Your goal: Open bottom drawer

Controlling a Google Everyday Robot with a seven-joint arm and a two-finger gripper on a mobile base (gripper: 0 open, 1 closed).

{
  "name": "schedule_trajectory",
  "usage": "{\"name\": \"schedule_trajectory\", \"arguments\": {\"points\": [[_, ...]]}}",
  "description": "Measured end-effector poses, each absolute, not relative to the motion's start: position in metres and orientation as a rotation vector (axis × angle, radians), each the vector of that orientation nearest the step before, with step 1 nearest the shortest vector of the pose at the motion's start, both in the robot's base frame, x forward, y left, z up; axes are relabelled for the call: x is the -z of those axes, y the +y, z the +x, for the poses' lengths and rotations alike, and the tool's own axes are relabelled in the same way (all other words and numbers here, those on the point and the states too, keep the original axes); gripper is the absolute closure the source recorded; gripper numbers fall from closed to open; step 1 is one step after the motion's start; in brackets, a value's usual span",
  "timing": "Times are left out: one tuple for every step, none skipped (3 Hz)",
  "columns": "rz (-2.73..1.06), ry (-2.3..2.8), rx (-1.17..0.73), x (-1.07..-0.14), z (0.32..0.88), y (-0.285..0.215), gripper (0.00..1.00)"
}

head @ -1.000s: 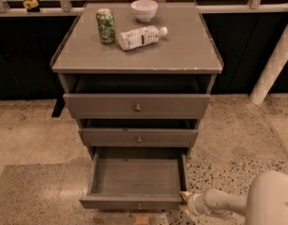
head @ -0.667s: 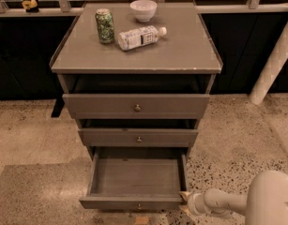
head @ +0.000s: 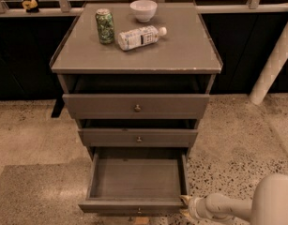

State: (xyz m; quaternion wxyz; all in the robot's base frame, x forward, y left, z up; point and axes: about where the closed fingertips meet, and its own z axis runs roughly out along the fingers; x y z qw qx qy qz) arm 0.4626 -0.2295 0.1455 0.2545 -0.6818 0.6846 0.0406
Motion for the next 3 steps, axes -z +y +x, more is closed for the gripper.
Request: {"name": "schedule_trajectory", "arguments": {"points": [[-1.858, 1.844, -0.119, -0.1428, 0.4512, -0.2226, 1.00], [-1.858, 1.844, -0.119, -0.1448, 0.4511, -0.2226, 1.00], [-1.858, 1.844, -0.119, -0.1448, 0.4511, -0.2226, 0.81]]}}
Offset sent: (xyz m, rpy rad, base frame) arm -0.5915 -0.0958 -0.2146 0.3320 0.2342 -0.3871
